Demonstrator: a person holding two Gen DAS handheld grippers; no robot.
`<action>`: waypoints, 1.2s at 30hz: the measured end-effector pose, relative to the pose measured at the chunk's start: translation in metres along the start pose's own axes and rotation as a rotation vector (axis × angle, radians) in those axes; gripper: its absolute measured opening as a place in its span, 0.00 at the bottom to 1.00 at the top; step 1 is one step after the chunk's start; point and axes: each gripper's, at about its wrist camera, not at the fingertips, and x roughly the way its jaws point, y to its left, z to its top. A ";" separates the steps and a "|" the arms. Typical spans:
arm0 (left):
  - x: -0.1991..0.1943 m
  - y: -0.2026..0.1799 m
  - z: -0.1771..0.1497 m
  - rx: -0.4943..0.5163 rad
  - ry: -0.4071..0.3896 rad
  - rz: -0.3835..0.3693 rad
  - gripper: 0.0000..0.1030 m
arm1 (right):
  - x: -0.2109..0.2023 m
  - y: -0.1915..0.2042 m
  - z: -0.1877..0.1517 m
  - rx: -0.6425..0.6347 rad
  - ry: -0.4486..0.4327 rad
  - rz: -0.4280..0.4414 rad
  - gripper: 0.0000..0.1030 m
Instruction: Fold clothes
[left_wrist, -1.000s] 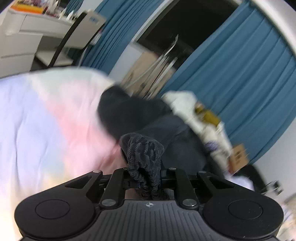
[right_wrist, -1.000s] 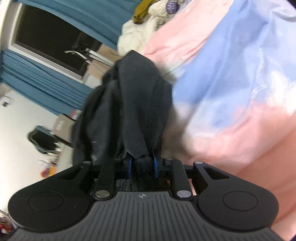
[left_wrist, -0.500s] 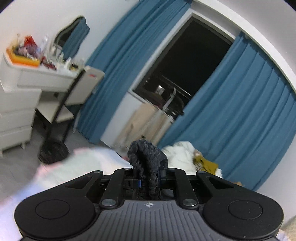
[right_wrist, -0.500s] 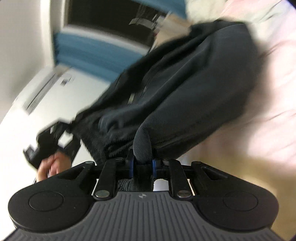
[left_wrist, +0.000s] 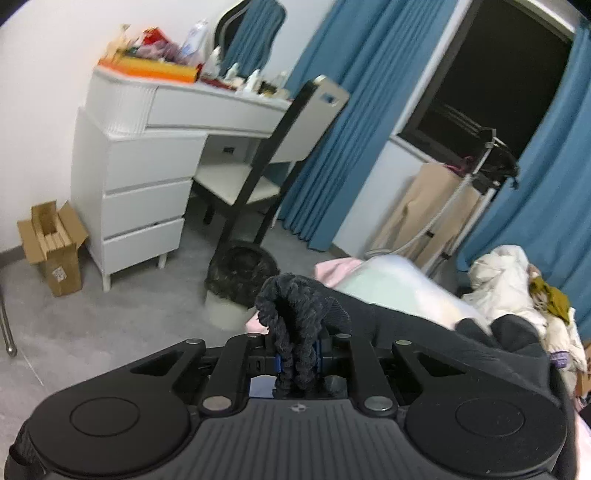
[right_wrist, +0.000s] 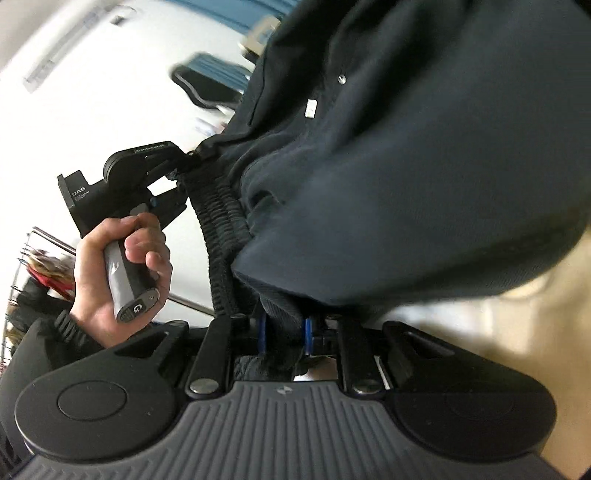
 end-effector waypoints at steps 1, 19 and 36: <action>0.003 0.007 -0.004 -0.003 0.002 0.002 0.16 | -0.002 -0.002 0.002 0.004 0.000 0.007 0.18; -0.089 -0.012 -0.044 -0.017 -0.011 0.031 0.82 | -0.089 0.066 -0.025 -0.282 0.126 -0.161 0.46; -0.104 -0.271 -0.108 0.170 0.025 -0.305 0.87 | -0.273 0.030 -0.023 -0.439 -0.192 -0.543 0.54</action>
